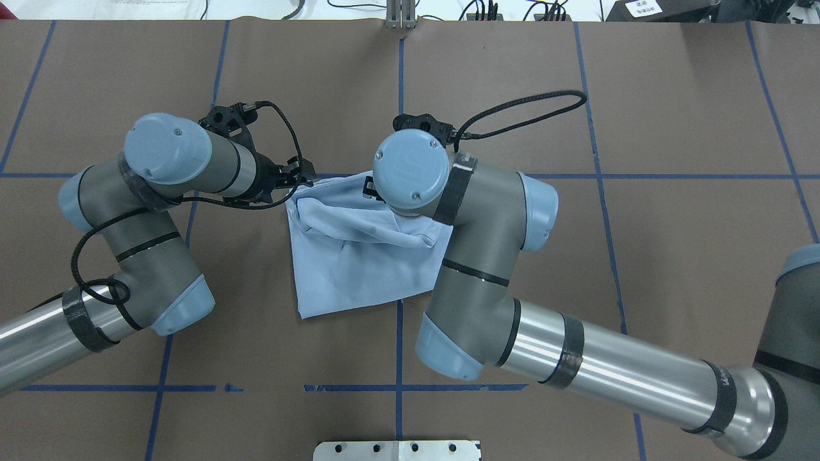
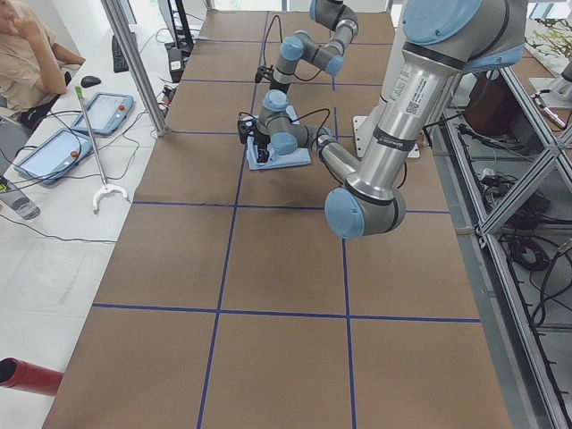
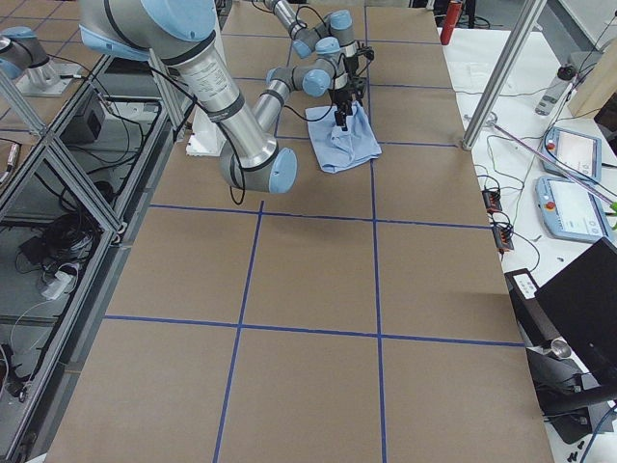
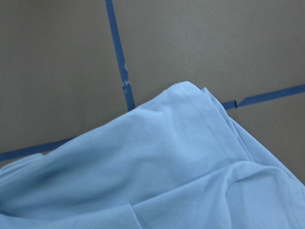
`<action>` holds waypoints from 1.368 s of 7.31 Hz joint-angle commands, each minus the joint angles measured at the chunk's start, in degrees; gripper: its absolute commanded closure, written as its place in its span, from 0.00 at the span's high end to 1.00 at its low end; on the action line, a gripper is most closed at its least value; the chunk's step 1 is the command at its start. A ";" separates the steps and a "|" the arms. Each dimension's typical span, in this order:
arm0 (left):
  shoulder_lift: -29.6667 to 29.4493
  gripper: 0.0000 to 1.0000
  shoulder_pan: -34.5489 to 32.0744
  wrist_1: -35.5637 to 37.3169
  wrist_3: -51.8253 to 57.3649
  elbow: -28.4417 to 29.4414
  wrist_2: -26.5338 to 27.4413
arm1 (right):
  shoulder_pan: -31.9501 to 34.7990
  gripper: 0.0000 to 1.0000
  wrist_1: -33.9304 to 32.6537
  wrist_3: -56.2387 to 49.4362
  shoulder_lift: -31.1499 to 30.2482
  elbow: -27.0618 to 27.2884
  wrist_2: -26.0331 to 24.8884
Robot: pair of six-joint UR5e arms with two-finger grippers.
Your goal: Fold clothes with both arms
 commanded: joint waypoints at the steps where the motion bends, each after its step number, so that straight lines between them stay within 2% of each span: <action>1: 0.06 1.00 -0.40 0.03 0.52 -0.36 -0.57 | -3.66 0.86 0.08 5.33 -2.78 1.30 -5.31; 2: 0.06 1.00 -0.31 0.03 0.52 -0.36 -0.49 | -4.36 0.81 0.16 5.96 -3.05 1.39 -7.07; 4: 0.06 1.00 -0.31 0.03 0.52 -0.36 -0.57 | -4.46 0.69 1.03 9.45 -3.67 1.57 -7.09; 5: 0.15 1.00 -0.31 0.03 0.52 -0.36 -0.49 | -4.46 0.65 5.92 10.96 -5.67 1.66 -7.17; 7: 0.24 1.00 -0.31 0.03 0.52 -0.36 -0.49 | -4.46 0.55 7.99 11.06 -6.22 1.92 -7.26; 8: 0.24 1.00 -0.31 0.03 0.52 -0.36 -0.49 | -4.46 0.42 8.07 11.06 -6.22 1.92 -7.18; 9: 0.24 1.00 -0.31 0.03 0.52 -0.36 -0.49 | -4.46 0.16 8.16 11.06 -6.22 2.18 -7.17; 10: 0.32 1.00 -0.31 0.03 0.52 -0.36 -0.49 | -4.46 0.00 8.16 11.06 -6.31 2.27 -7.17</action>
